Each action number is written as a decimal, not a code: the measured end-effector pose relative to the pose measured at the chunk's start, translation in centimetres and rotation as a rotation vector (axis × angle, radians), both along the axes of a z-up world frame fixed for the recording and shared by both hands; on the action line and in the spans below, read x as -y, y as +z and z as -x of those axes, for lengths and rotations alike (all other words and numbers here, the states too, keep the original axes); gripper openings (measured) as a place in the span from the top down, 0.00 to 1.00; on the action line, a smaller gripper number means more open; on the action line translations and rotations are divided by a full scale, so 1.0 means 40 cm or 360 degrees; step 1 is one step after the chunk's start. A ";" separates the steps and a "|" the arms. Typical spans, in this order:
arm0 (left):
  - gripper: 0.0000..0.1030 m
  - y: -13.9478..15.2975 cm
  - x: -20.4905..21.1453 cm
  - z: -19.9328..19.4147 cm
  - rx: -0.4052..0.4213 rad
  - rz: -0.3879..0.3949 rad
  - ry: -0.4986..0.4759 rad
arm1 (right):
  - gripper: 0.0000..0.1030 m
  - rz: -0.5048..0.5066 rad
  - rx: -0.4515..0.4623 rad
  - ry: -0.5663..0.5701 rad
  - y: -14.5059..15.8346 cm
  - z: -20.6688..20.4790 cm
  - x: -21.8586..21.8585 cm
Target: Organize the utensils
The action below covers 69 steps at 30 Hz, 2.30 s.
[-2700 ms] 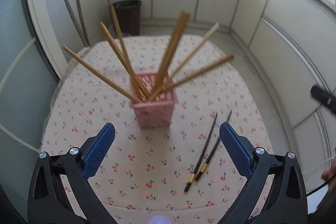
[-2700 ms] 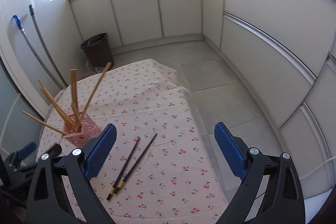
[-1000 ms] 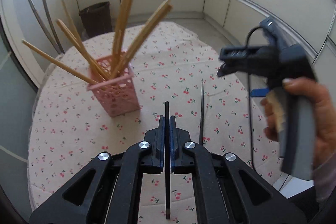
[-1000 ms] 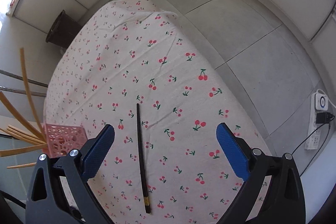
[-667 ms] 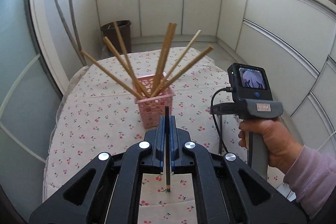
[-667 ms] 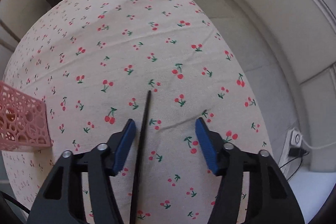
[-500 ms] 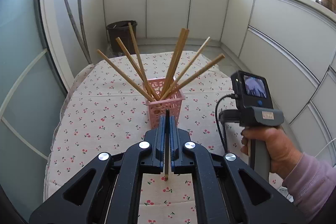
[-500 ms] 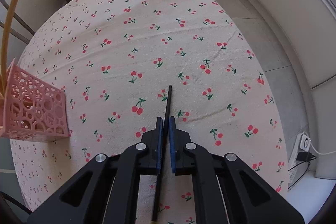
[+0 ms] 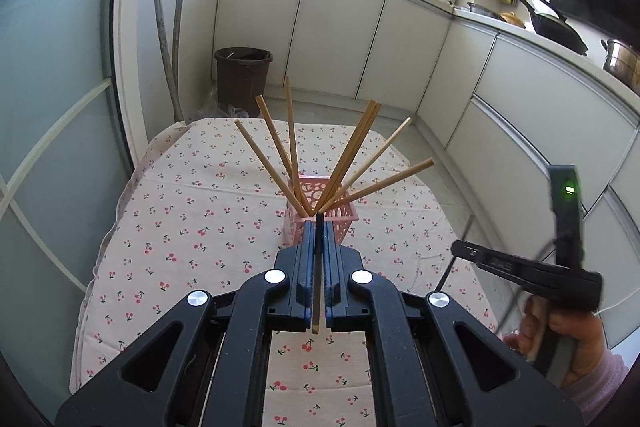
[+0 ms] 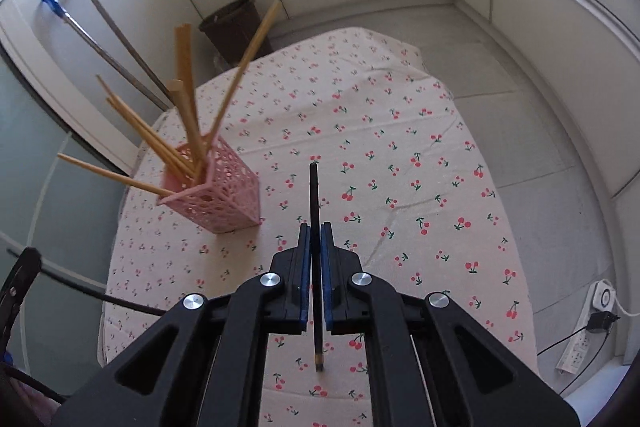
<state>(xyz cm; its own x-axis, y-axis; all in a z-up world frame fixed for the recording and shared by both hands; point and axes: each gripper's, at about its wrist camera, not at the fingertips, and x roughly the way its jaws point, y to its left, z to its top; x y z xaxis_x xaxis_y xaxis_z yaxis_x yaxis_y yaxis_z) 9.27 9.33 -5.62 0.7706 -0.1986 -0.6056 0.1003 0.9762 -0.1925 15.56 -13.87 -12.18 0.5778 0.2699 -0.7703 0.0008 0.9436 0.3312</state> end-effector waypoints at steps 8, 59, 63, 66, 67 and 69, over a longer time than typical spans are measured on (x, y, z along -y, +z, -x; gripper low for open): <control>0.97 0.046 0.007 -0.005 0.0048 0.0027 -0.0006 | 0.95 -0.0117 0.0145 0.0076 0.110 0.062 0.000; 0.35 0.163 -0.124 -0.179 0.0220 0.0120 0.0406 | 0.91 -0.0103 0.0529 0.0026 0.266 -0.169 -0.171; 0.34 0.148 -0.129 -0.182 0.0159 0.0151 0.0397 | 0.87 -0.0107 0.0513 0.0083 0.256 -0.152 -0.190; 0.31 0.151 -0.109 -0.170 0.0170 0.0118 0.0363 | 0.83 -0.0085 0.0565 0.0090 0.281 -0.122 -0.188; 0.31 0.154 -0.103 -0.163 0.0187 0.0095 0.0359 | 0.82 -0.0094 0.0571 0.0092 0.285 -0.113 -0.184; 0.29 0.157 -0.096 -0.152 0.0215 0.0063 0.0364 | 0.79 -0.0117 0.0577 0.0088 0.291 -0.099 -0.172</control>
